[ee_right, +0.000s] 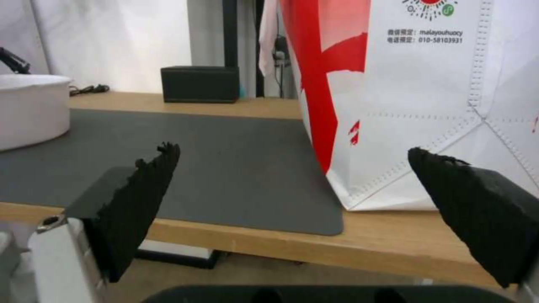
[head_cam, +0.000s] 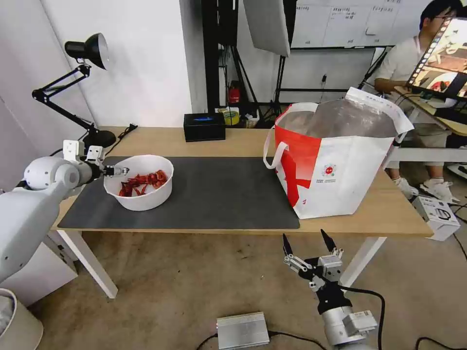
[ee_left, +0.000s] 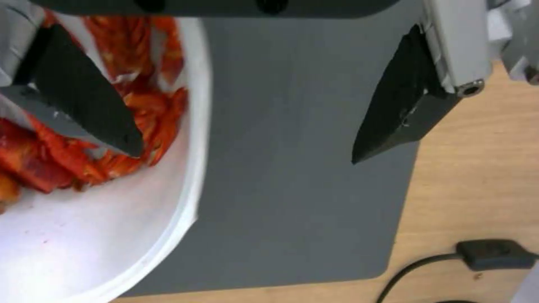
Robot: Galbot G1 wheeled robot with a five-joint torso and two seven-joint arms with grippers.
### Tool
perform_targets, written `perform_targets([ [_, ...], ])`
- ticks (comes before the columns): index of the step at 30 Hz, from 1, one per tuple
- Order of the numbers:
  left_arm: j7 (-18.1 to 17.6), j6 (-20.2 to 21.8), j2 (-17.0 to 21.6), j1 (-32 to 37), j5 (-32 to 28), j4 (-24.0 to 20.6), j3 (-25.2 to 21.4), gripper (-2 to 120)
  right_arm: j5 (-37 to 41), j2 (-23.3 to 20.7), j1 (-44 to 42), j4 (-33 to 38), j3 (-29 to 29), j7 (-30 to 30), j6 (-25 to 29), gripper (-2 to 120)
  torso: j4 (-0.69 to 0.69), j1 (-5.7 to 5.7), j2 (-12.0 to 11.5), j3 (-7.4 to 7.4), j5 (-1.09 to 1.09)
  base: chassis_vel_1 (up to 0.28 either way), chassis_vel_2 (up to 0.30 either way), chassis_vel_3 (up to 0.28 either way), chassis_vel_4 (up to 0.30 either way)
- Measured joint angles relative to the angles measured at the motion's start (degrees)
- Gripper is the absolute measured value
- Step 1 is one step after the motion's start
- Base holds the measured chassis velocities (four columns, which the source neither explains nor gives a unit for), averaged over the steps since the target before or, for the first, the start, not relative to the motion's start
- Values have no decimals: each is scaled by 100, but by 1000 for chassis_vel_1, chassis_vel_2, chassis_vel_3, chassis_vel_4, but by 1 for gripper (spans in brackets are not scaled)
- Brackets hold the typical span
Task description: Pick up the trash from the table and place it into the takeout bag.
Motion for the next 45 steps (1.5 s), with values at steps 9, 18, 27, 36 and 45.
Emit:
perform_targets([
  [9, 98, -11, -2, 312, 40, -16, -236, 100, 0, 0, 0, 0, 0, 0, 0, 100, 0, -1, 0, 0, 0, 0, 0, 0, 0],
  [18, 122, -10, -78, 341, 12, -30, -297, 70, 0, -1, 0, 0, 0, 0, 0, 100, -1, 0, 0, 0, 0, 0, 0, 0, 0],
  [27, 112, -10, -126, 455, -3, -126, -375, 37, 0, -1, 0, 0, 0, 0, 0, 100, 0, 0, 0, 0, 0, 0, 0, 0, 0],
  [36, 101, -15, -129, 552, -10, -335, -457, 4, 0, 0, 0, 0, 0, 0, 0, 100, -1, 0, 0, 0, 1, 0, 0, 0, 0],
  [45, 78, -4, -85, 767, -313, -682, -658, 0, 0, 0, 0, 0, 0, 0, 0, 100, -1, 1, 0, 0, -1, 0, 0, 0, 0],
])
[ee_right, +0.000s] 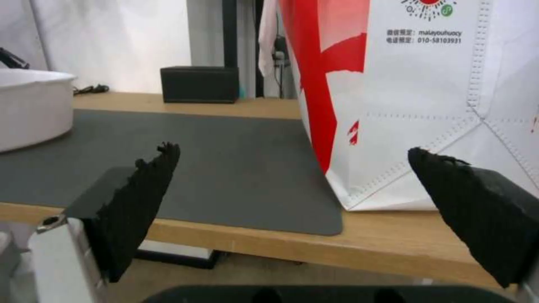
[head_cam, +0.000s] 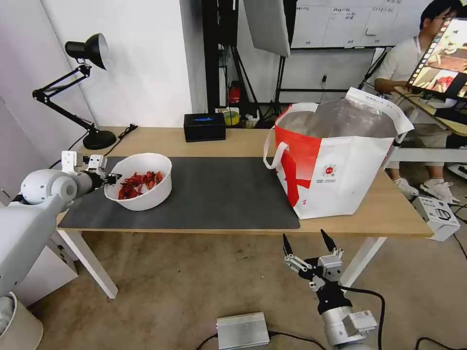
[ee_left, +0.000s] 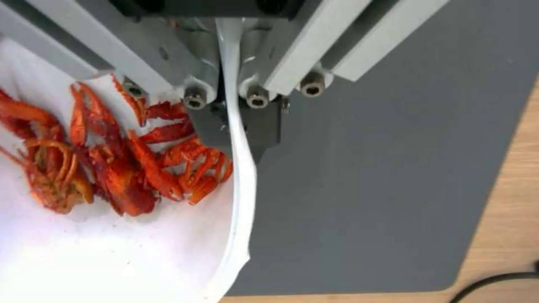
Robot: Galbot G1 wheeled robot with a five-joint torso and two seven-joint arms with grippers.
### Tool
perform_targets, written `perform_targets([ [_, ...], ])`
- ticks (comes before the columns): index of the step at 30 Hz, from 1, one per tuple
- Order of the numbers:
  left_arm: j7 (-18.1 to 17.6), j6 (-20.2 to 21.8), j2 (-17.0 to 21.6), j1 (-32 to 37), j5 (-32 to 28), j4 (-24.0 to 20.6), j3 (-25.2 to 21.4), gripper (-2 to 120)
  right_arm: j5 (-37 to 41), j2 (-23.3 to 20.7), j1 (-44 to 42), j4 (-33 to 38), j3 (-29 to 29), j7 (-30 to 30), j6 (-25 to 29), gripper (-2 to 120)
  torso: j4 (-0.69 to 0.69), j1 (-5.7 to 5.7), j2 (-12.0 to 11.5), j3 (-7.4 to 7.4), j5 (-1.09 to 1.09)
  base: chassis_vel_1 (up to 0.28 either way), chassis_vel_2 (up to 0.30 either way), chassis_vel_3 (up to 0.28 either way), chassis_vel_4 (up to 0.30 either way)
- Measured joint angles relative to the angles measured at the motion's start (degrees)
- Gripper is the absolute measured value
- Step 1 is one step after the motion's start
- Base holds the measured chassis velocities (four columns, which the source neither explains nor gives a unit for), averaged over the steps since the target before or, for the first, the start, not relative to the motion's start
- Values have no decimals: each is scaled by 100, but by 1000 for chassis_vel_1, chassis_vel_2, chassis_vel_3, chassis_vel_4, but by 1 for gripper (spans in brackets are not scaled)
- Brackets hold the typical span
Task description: Pick up the trash from the table and place it into the takeout bag.
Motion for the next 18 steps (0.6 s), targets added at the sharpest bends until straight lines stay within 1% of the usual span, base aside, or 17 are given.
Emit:
perform_targets([
  [3, -169, 3, 27, 184, -227, -247, -177, 0, 0, 0, 0, 0, 0, 0, 0, 100, 0, 0, 0, 0, 0, 0, 0, 0, 0],
  [4, -169, 3, 27, 184, -227, -247, -177, 0, 0, 0, 0, 0, 0, 0, 0, 100, 0, 0, 0, 0, 0, 0, 0, 0, 0],
  [6, -234, 4, 63, 350, -345, -467, -345, 0, 0, 0, 0, 0, 0, 0, 0, 100, 0, 0, 0, 0, 0, 0, 0, 0, 0],
  [8, -237, 4, 85, 421, -379, -556, -407, 0, 0, 0, 0, 0, 0, 0, 0, 100, 0, 0, 0, 0, 1, 0, 0, 0, 0],
  [11, -237, 3, 152, 634, -585, -847, -598, 0, 0, 0, 0, 0, 0, 0, 0, 100, 1, 0, 0, 0, 0, 0, 0, 0, 0],
  [12, -237, 3, 152, 634, -585, -847, -598, 0, 0, 0, 0, 0, 0, 0, 0, 100, 1, 0, 0, 0, 0, 0, 0, 0, 0],
  [15, -273, -34, 207, 781, -854, -1101, -738, 0, 0, 0, 0, 0, 0, 0, 0, 100, 1, 0, 0, 0, 0, 0, 0, 0, 0],
  [16, -273, -34, 207, 781, -854, -1101, -738, 0, 0, 0, 0, 0, 0, 0, 0, 100, 1, 0, 0, 0, 0, 0, 0, 0, 0],
  [18, -396, -48, 238, 848, -1147, -1332, -816, 0, 0, 0, -1, 0, 0, 0, 0, 100, 1, 0, 0, 0, 1, 0, 0, 0, 0],
])
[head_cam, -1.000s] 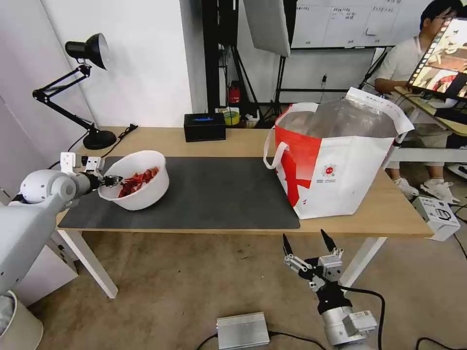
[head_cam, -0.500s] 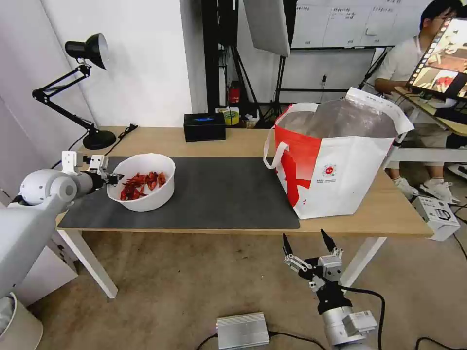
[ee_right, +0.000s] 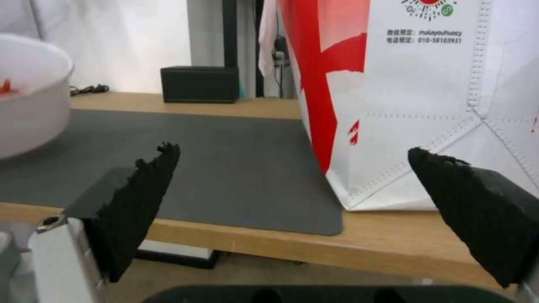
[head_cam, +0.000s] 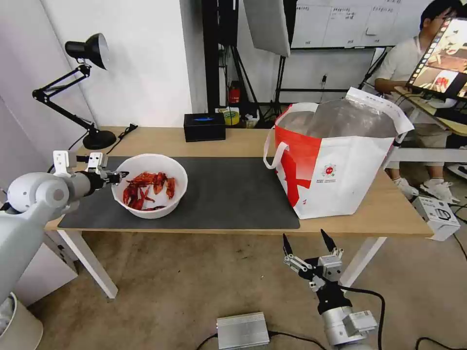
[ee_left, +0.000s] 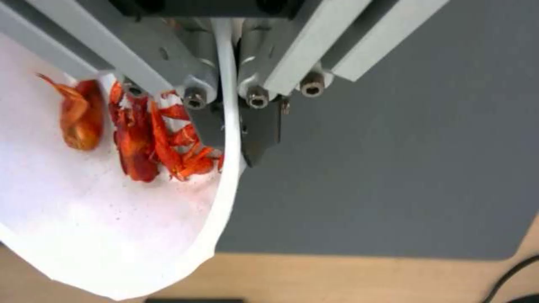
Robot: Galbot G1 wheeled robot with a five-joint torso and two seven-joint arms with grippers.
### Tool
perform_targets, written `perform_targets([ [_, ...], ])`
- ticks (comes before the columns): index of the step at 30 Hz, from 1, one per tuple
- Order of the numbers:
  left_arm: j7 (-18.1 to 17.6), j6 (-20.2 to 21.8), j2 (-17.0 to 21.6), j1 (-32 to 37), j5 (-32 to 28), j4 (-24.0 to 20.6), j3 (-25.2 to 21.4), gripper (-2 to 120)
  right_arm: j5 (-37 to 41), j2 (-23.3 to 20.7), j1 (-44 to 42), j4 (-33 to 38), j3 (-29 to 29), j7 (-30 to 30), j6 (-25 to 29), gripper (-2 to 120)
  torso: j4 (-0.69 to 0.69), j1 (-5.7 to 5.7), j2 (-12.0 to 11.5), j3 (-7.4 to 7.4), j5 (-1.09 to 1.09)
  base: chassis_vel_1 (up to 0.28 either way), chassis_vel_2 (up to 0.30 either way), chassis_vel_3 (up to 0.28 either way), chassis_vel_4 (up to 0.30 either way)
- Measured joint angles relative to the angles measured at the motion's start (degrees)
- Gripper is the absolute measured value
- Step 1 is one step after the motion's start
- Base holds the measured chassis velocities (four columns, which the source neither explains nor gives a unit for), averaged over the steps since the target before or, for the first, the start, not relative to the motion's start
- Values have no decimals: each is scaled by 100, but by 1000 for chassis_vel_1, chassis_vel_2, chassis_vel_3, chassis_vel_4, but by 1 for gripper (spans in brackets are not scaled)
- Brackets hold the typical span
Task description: Pick up the trash from the table and place it into the takeout bag.
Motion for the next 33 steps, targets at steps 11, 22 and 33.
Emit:
perform_targets([
  [11, -503, 18, 3, -28, -892, -1066, 3, 0, 0, 0, 0, 0, 0, 0, 0, 100, 0, 0, 0, 0, 1, 0, 0, 0, 0],
  [22, -724, 33, -104, -367, -1475, -1961, 498, 0, 0, 0, 0, 0, 0, 0, 0, 100, 0, 0, 0, 0, 1, 0, 0, 0, 0],
  [33, -955, 17, -511, -1366, -1659, -2126, 1464, 0, 0, 0, 0, 0, 0, 0, 0, 100, 0, 0, 0, 0, 1, 0, 0, 0, 0],
])
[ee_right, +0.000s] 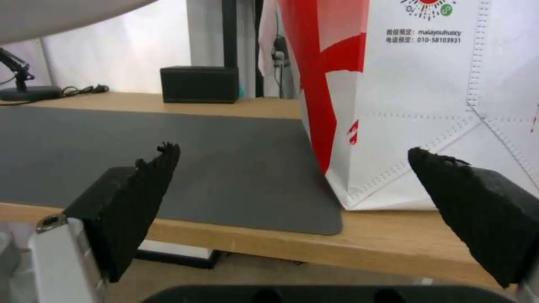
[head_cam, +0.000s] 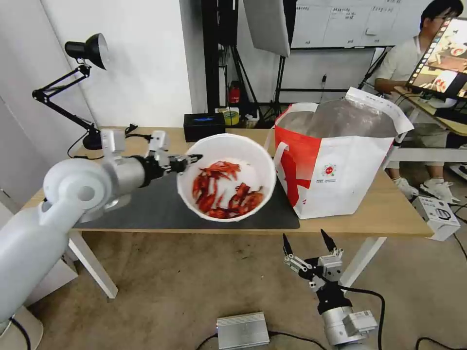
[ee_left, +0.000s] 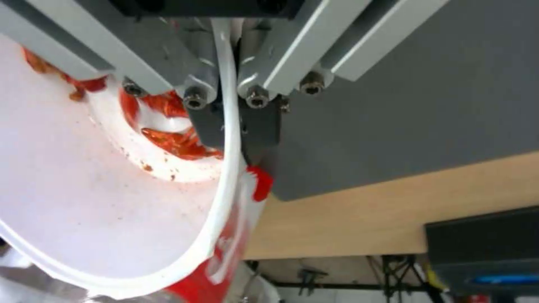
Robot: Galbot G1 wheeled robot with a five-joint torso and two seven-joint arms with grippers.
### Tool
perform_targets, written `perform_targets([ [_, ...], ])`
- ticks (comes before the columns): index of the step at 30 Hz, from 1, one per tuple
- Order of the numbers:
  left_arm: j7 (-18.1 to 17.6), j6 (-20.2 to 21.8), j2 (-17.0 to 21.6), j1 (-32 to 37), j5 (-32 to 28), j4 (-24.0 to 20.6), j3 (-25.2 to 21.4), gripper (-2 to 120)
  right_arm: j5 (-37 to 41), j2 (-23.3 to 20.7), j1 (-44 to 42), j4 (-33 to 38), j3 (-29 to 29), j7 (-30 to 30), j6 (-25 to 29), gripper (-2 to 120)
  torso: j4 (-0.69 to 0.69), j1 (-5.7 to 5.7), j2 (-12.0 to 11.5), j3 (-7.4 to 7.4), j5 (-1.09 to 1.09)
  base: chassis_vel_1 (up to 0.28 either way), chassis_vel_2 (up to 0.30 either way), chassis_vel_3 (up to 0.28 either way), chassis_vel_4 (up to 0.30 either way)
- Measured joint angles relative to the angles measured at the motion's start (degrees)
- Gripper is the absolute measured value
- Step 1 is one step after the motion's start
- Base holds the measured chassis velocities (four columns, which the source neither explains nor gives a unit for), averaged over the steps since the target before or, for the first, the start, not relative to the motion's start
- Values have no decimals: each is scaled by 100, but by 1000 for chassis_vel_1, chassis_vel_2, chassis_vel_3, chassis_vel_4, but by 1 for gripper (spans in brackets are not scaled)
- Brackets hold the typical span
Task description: Pick up the trash from the table and place it into the takeout bag.
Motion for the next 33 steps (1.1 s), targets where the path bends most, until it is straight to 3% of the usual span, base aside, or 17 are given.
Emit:
perform_targets([
  [10, -223, -10, -368, -1066, -389, -18, 802, 0, 0, 0, 0, 0, 0, 0, 0, 100, 0, 0, 0, 0, 0, 0, 0, 0, 0],
  [18, -635, -11, -1088, -1773, -730, 181, 1407, 0, 0, -1, 0, 0, 0, 0, 0, 100, -1, 0, 0, 0, 0, 0, 0, 0, 0],
  [21, -695, -11, -1399, -2012, -741, 384, 1608, 0, 0, 0, 0, 0, 0, 0, 0, 100, 1, 0, 0, 1, -1, 0, 0, 0, 0],
  [23, -783, -5, -1801, -2270, -750, 627, 1780, 0, 0, -1, 0, 0, 0, 0, 0, 100, 1, 0, 0, 0, 0, 0, 0, 0, 0],
  [24, -783, -5, -1801, -2270, -750, 627, 1780, 0, 0, -1, 0, 0, 0, 0, 0, 100, 1, 0, 0, 0, 0, 0, 0, 0, 0],
  [26, -868, -2, -2264, -2575, -742, 969, 1917, 0, 0, 0, 0, 0, 0, 0, 0, 100, -1, 0, 0, 1, 2, 0, 0, 0, 0],
  [27, -868, -2, -2264, -2575, -742, 969, 1917, 0, 0, 0, 0, 0, 0, 0, 0, 100, -1, 0, 0, 1, 2, 0, 0, 0, 0],
  [29, -963, 8, -2693, -2855, -716, 1357, 1975, 0, 0, -1, 0, 0, 0, 0, 0, 100, -1, 0, 0, 1, 2, 0, 0, 0, 0],
  [33, -1039, 16, -3151, -3143, -618, 1814, 2022, 0, 0, 0, 0, 0, 0, 0, 0, 100, -1, 0, 0, 1, 1, 0, 0, 0, 0],
])
